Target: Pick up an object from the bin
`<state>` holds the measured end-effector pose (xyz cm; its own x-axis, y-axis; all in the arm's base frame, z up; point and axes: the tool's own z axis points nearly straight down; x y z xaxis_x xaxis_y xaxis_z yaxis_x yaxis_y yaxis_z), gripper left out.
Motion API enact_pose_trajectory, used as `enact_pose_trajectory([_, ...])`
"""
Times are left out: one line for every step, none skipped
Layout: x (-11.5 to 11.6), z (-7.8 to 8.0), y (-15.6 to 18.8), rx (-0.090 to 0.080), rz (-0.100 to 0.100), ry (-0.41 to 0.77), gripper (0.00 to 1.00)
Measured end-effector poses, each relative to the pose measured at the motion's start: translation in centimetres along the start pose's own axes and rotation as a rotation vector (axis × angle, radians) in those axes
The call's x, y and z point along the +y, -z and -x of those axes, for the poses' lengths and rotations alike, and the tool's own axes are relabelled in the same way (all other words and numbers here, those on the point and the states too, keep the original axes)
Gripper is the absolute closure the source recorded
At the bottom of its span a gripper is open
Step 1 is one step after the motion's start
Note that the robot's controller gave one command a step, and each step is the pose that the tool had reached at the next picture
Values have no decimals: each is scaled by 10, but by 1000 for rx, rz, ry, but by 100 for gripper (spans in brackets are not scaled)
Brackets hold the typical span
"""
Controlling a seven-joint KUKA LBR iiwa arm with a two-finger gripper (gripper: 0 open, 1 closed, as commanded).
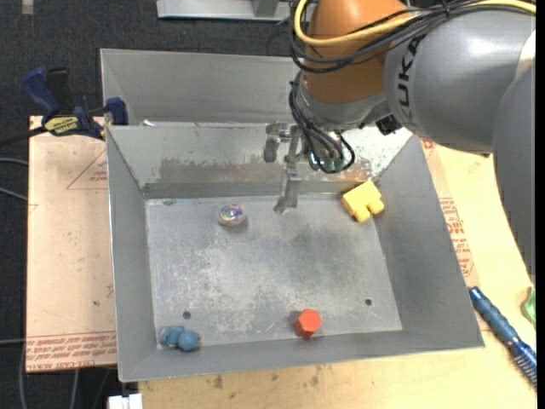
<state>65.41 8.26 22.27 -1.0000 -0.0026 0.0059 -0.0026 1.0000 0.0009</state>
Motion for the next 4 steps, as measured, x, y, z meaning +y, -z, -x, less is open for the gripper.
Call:
enact_pose_trajectory([69, -28, -127, -1, 0, 271, 0])
enact_pose_trajectory([126, -88, -100, -4, 3, 245, 0])
enact_pose_trajectory([96, 6, -117, -15, -1, 234, 0])
enact_pose_trajectory([98, -80, -86, -7, -1, 568, 0])
